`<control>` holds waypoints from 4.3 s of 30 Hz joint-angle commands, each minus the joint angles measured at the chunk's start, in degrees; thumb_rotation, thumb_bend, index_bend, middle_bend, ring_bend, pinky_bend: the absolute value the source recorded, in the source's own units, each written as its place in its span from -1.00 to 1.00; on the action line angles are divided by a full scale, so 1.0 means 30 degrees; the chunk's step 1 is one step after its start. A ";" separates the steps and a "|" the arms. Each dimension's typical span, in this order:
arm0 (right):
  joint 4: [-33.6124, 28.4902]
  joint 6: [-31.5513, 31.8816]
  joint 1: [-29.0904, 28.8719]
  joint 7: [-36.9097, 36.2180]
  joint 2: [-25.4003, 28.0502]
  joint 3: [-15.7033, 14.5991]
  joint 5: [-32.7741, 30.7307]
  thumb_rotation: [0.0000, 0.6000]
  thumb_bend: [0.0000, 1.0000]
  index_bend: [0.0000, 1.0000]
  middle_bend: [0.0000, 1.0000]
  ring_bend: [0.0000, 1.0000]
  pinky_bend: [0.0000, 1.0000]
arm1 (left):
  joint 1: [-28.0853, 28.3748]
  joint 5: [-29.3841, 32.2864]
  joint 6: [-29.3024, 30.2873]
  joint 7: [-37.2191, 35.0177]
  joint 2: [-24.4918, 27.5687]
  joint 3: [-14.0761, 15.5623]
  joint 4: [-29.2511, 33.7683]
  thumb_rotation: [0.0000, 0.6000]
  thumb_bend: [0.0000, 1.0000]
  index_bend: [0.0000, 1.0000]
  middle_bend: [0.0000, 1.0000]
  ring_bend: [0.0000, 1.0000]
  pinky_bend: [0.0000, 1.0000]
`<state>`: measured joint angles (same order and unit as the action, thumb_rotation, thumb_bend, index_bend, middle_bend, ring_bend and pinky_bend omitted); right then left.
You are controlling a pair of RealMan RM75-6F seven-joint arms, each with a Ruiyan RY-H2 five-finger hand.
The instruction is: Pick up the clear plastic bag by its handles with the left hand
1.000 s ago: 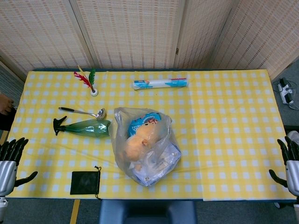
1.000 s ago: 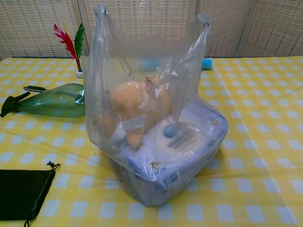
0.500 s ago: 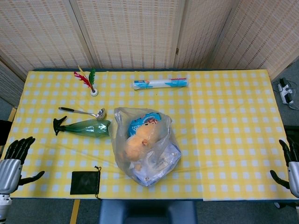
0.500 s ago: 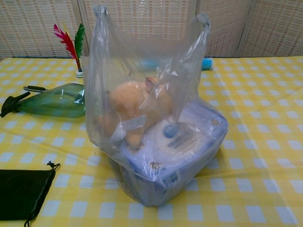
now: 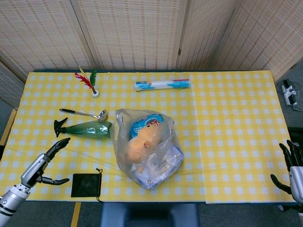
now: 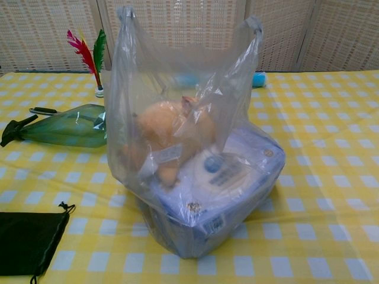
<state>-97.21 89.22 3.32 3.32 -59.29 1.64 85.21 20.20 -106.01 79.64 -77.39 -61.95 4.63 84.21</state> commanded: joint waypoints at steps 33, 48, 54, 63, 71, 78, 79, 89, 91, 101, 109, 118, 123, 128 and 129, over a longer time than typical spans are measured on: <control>-0.0020 -0.0404 0.0269 -0.2185 0.0926 -0.0248 -0.0175 1.00 -0.46 -1.00 -1.00 -1.00 -1.00 | 0.7916 0.1136 -0.4543 -0.0058 -0.3224 -0.0166 -0.2195 0.84 -0.83 -0.97 -0.88 -0.89 -1.00; 0.0066 -0.0904 0.0106 -0.2859 0.1077 -0.0230 -0.0307 1.00 -0.46 -1.00 -1.00 -1.00 -1.00 | 0.8865 0.1946 -0.5343 0.1815 -0.2870 -0.0510 -0.1423 0.83 -0.84 -0.97 -0.88 -0.84 -0.99; 0.0112 -0.0830 0.0139 -0.3072 0.1122 -0.0181 -0.0338 1.00 -0.46 -1.00 -1.00 -1.00 -1.00 | 0.9238 0.2041 -0.5549 0.1988 -0.2662 -0.0599 -0.1171 0.83 -0.84 -0.97 -0.88 -0.84 -0.98; 0.0132 -0.1017 0.0056 -0.3126 0.1100 -0.0181 -0.0367 1.00 -0.46 -1.00 -1.00 -1.00 -1.00 | 0.9701 0.2192 -0.5661 0.1801 -0.2225 -0.0757 -0.0777 0.83 -0.84 -0.97 -0.87 -0.83 -0.97; 0.0051 -0.0717 0.0181 -0.3122 0.1085 -0.0187 -0.0236 1.00 -0.46 -1.00 -1.00 -1.00 -1.00 | 1.0870 0.1650 -0.6035 0.0752 -0.1713 -0.0952 -0.0326 0.84 -0.84 -0.96 -0.85 -0.82 -0.95; 0.0030 -0.0696 0.0196 -0.3034 0.1046 -0.0261 -0.0080 1.00 -0.46 -1.00 -1.00 -1.00 -1.00 | 1.1334 0.1154 -0.5821 -0.1076 -0.1510 -0.0540 -0.0005 0.84 -0.83 -0.97 -0.83 -0.80 -0.91; 0.0029 -0.0683 0.0201 -0.3039 0.1052 -0.0261 -0.0070 1.00 -0.46 -1.00 -1.00 -1.00 -1.00 | 1.1364 0.1127 -0.5817 -0.1211 -0.1571 -0.0478 -0.0045 0.85 -0.83 -0.97 -0.83 -0.80 -0.90; 0.0041 -0.0301 0.0388 -0.3268 0.1179 -0.0258 0.0052 1.00 -0.46 -1.00 -1.00 -1.00 -1.00 | 1.2324 0.0803 -0.6443 -0.3194 -0.2500 0.0088 -0.0771 0.79 -0.83 -0.96 -0.81 -0.77 -0.85; 0.0063 -0.0363 0.0365 -0.3286 0.1188 -0.0278 0.0076 1.00 -0.46 -1.00 -1.00 -1.00 -1.00 | 1.2556 0.0709 -0.6397 -0.4139 -0.2802 0.0193 -0.1118 0.79 -0.83 -0.95 -0.81 -0.77 -0.85; 0.0138 -0.0686 0.0237 -0.3271 0.1135 -0.0266 -0.0059 1.00 -0.46 -1.00 -1.00 -1.00 -1.00 | 1.4195 -0.0065 -0.6364 -0.7133 -0.4029 0.0478 -0.2651 0.80 -0.85 -0.92 -0.81 -0.77 -0.85; 0.0162 -0.0838 0.0202 -0.3337 0.1131 -0.0224 -0.0263 1.00 -0.46 -1.00 -1.00 -1.00 -1.00 | 1.5733 -0.0309 -0.6422 -0.9780 -0.4807 0.0609 -0.3826 0.79 -0.86 -0.92 -0.80 -0.77 -0.85; 0.0244 -0.0561 0.0425 -0.3618 0.1262 -0.0246 -0.0302 1.00 -0.46 -1.00 -1.00 -1.00 -1.00 | 1.6677 -0.0542 -0.5222 -1.3461 -0.5728 0.0996 -0.5619 0.80 -0.86 -0.93 -0.79 -0.77 -0.85; 0.0331 -0.0440 0.0580 -0.3829 0.1355 -0.0329 -0.0266 1.00 -0.46 -1.00 -1.00 -1.00 -1.00 | 1.7251 -0.0678 -0.4938 -1.4672 -0.6501 0.1210 -0.6439 0.81 -0.86 -0.94 -0.79 -0.77 -0.85; 0.0477 -0.0225 0.0743 -0.4224 0.1502 -0.0371 -0.0166 1.00 -0.46 -1.00 -1.00 -1.00 -1.00 | 1.7514 -0.0517 -0.4704 -1.5237 -0.6903 0.1391 -0.7248 0.81 -0.86 -0.94 -0.79 -0.76 -0.83; 0.0510 -0.0201 0.0768 -0.4282 0.1520 -0.0373 -0.0171 1.00 -0.46 -1.00 -1.00 -1.00 -1.00 | 1.7491 -0.0449 -0.4647 -1.5246 -0.6928 0.1426 -0.7354 0.81 -0.86 -0.94 -0.79 -0.76 -0.83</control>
<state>-95.74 88.56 5.56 -9.47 -54.78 0.54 84.67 72.60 -107.55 65.50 -122.99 -82.54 8.74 62.42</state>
